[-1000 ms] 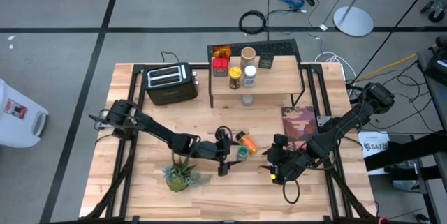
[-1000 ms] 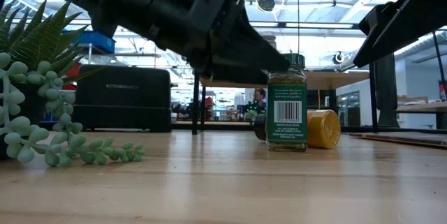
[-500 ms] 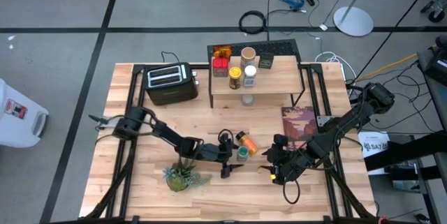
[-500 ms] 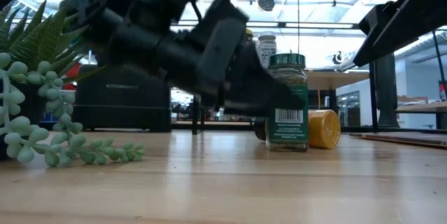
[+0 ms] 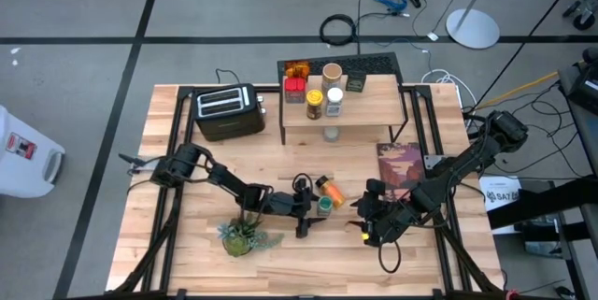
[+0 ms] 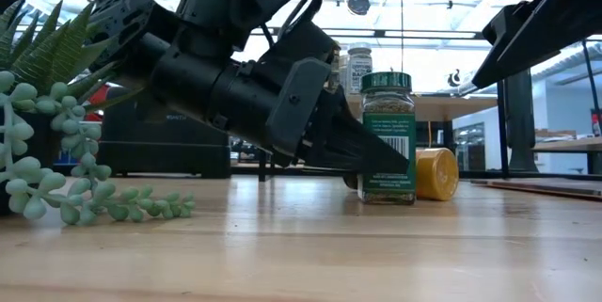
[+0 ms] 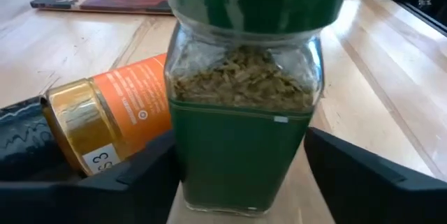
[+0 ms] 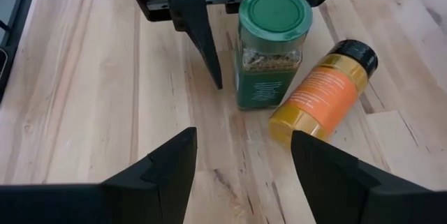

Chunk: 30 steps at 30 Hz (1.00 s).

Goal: Shelf spices
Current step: Put the green seasoning bottle on the shelf

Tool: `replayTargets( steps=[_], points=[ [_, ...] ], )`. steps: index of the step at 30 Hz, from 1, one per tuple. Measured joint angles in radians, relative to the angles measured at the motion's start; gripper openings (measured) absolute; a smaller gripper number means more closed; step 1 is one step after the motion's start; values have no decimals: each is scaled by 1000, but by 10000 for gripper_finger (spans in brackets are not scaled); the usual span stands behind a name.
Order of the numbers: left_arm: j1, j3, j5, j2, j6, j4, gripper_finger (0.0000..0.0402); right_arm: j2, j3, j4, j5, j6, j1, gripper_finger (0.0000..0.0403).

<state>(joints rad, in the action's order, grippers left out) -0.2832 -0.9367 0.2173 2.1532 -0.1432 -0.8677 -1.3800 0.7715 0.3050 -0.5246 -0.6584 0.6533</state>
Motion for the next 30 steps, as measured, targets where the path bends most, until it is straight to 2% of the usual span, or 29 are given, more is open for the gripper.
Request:
replayTargets(
  steps=[6,9,16,30],
  points=[
    [1,0,1,2,19,0,228,0,0,0,-5,0,0,222],
    [1,-2,10,15,19,-11,210,0,0,-3,-5,0,0,222],
    [1,-31,11,45,21,-21,204,0,0,-3,-5,-3,0,222],
    [-6,-28,-7,8,47,7,203,0,0,0,-5,-3,0,222]
  ],
)
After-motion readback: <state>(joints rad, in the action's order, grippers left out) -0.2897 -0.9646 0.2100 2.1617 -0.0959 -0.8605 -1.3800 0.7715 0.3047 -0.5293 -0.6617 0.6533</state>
